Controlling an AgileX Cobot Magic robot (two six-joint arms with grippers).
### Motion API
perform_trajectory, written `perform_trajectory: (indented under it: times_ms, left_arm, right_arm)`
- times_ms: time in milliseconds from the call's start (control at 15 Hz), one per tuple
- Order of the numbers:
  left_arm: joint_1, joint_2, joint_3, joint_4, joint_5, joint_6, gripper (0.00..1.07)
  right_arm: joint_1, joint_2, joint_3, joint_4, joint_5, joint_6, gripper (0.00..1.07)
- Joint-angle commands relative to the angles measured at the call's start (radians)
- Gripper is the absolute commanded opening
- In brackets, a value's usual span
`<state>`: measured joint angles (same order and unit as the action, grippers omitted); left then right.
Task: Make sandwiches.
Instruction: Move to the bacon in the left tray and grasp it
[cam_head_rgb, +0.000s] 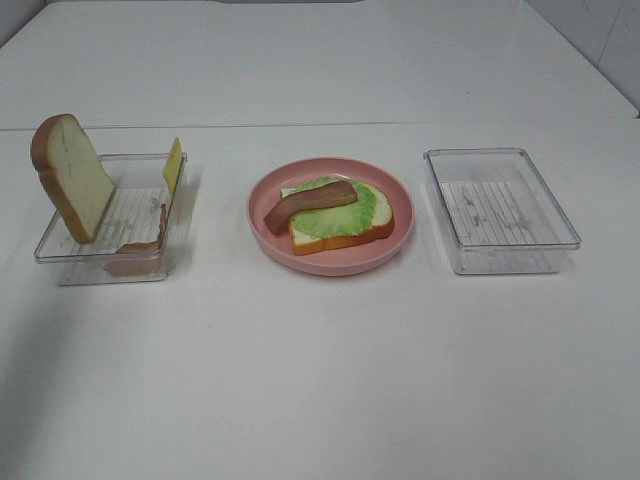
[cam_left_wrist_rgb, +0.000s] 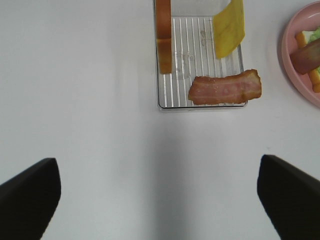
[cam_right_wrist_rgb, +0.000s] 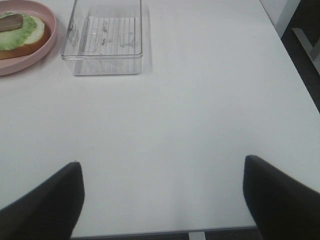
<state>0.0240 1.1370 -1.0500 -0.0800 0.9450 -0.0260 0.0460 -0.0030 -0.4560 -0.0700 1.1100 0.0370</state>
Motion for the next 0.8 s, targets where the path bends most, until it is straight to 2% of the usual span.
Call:
perform_trajectory:
  times_ms: [67,133,267,400,533,667,800]
  left_arm:
    - [-0.004,0.148,-0.096,-0.046,0.050,-0.007,1.00]
    - [-0.007,0.239,-0.152,-0.078,0.094,-0.012,1.00]
    - [-0.028,0.319,-0.207,-0.068,0.128,-0.042,1.00]
    - [-0.090,0.433,-0.282,-0.037,0.155,-0.128,1.00]
    - [-0.145,0.495,-0.326,-0.016,0.171,-0.179,1.00]
    - [-0.239,0.602,-0.415,0.058,0.242,-0.287,1.00]
    - [-0.285,0.661,-0.467,0.103,0.287,-0.341,1.00]
  right_arm:
    - [-0.005,-0.031,0.004,-0.004,-0.010,-0.008,0.85]
    - [-0.005,-0.031,0.004,-0.004,-0.010,-0.008,0.85]
    - [-0.005,-0.031,0.004,-0.004,-0.010,-0.008,0.85]
    - [-0.005,-0.031,0.004,-0.004,-0.010,-0.008,0.85]
    - [-0.005,-0.031,0.004,-0.004,-0.010,-0.008,0.85]
    - [-0.005,-0.031,0.004,-0.004,-0.010,-0.008,0.85]
    - [-0.005,-0.031,0.004,-0.004,-0.010,-0.008,0.85]
